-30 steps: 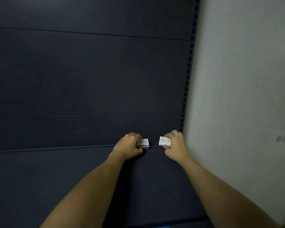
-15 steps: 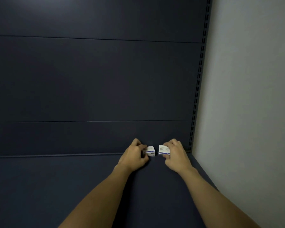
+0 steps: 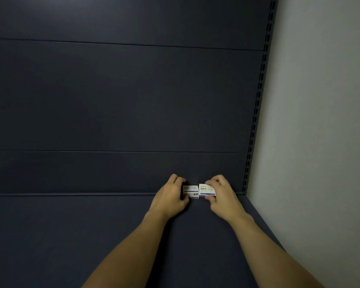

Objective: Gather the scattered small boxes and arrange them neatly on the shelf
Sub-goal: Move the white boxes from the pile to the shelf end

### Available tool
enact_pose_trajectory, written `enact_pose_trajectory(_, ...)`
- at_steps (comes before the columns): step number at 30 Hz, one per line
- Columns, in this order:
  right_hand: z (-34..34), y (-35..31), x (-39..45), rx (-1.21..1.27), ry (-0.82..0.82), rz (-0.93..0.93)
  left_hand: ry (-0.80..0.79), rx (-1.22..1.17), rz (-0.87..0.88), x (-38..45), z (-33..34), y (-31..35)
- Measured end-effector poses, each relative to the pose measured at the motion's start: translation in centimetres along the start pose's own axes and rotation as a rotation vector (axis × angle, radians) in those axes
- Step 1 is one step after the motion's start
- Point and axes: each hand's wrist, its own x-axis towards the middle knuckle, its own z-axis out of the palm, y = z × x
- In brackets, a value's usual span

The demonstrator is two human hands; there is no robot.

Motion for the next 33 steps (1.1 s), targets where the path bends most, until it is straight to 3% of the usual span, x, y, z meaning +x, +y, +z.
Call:
enact_pose_trajectory(17,-0.9,-1.7,-0.8,-0.016,0.015,0.08,0.074,0.094,-0.057,-0.8,-0.7,0.6)
enact_pose_trajectory(27,-5.0,-3.7,-1.5,-0.181,-0.07,0.064,0.056,0.34,-0.151,-3.8,-7.6,-1.2)
enact_pose_trajectory(33,-5.2,-8.4,-0.1,-0.298,-0.183,0.01,-0.068,0.519,-0.177,-5.6,-11.9,-2.0)
